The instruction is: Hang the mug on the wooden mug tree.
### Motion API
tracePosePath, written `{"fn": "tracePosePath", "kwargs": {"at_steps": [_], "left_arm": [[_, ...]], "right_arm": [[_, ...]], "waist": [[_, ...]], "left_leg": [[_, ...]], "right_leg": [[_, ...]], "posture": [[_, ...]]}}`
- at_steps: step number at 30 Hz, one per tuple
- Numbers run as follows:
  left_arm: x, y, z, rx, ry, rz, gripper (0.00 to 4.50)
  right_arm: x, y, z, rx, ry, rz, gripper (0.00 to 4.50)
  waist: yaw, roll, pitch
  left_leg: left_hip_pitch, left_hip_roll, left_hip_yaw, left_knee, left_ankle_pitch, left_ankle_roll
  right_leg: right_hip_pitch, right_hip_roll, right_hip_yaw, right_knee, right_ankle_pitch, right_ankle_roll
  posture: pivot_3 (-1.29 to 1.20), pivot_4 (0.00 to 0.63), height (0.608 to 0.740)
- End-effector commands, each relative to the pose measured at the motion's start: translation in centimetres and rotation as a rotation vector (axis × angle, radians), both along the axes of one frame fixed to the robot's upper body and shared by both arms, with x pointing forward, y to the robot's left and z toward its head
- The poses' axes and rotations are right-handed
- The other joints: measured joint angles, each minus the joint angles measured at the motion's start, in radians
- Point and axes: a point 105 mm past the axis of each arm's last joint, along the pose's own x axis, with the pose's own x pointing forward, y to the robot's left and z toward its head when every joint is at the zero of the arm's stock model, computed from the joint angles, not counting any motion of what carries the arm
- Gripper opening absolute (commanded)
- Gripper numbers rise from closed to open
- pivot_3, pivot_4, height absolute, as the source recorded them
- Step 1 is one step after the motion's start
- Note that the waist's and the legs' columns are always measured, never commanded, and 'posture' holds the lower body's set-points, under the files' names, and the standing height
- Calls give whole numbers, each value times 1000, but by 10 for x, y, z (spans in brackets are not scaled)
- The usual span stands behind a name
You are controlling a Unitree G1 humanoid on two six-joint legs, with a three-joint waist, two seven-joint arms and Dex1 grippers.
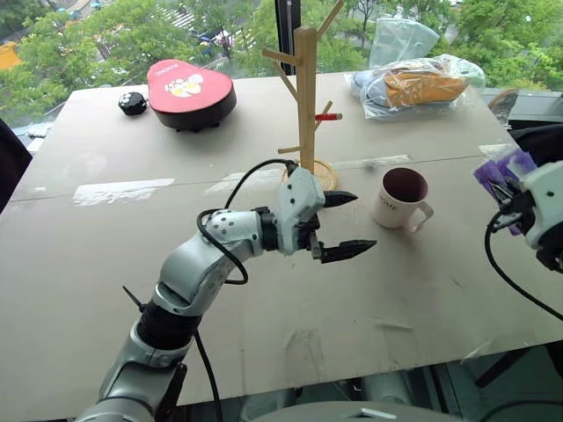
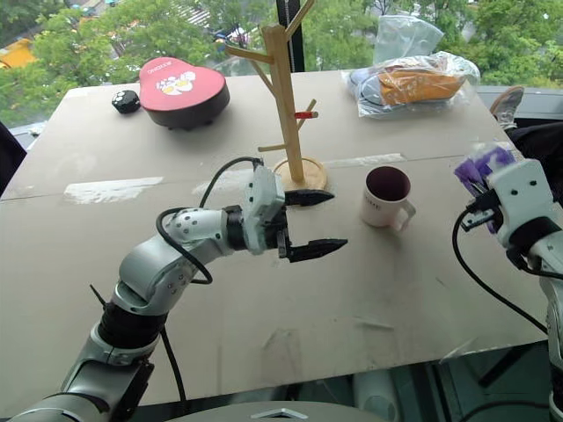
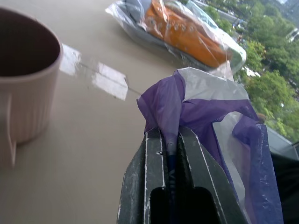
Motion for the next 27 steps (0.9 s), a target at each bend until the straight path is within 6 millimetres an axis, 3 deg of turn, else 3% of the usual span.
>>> {"fn": "tracePosePath", "kwargs": {"at_steps": [1, 2, 7, 9, 14, 16, 21, 27], "left_arm": [[-3, -4, 9, -17, -45, -42, 4500], [-1, -4, 9, -17, -46, -41, 4500], [2, -3, 6, -7, -45, -48, 4500], [3, -2, 3, 1, -45, -48, 4500], [10, 6, -7, 56, -45, -17, 4500], [15, 9, -13, 89, -55, 6, 4500], [16, 9, -14, 94, -82, 16, 4500], [16, 10, -14, 92, -84, 19, 4500]], "right_arm": [[-10, -19, 0, -3, -29, -65, 648], [-11, -22, 0, 18, -34, -74, 938], [-15, -30, 14, 36, -128, -147, 3282], [-17, -18, 19, 103, -170, -135, 4296], [-24, 70, -1, 338, -61, 94, 4296], [-26, 91, -15, 395, -12, 117, 4296], [-19, 99, -46, 461, 8, 23, 4296], [3, 92, -57, 491, -35, -8, 4296]], "waist": [[1, 0, 0], [0, 0, 0], [0, -1, -1], [1, -1, -1], [-1, -1, -1], [-1, -3, -2], [2, -3, -3], [-2, -4, -3]], "left_leg": [[0, 0, 0, 1, 0, 0], [0, 0, 1, 3, 0, 0], [2, 0, 4, 7, 0, 0], [2, 0, 4, 7, 0, 0], [1, 0, 3, 7, 0, 0], [1, 0, 3, 7, 0, 0], [0, -3, 2, 9, 0, 0], [1, -4, 2, 9, 0, 0]], "right_leg": [[0, 0, 0, 1, 0, 0], [0, 0, 1, 3, 0, 0], [1, 2, 5, 6, 1, 1], [1, 4, 5, 6, 1, 1], [0, 1, 5, 6, 1, 1], [0, 1, 5, 6, 1, 1], [1, 1, 3, 6, 1, 1], [0, 2, 4, 7, 1, 1]], "posture": [[0, 150, 740], [0, 150, 740], [0, 150, 740], [0, 150, 740], [0, 150, 740], [0, 150, 740], [0, 150, 740], [0, 150, 740]]}}
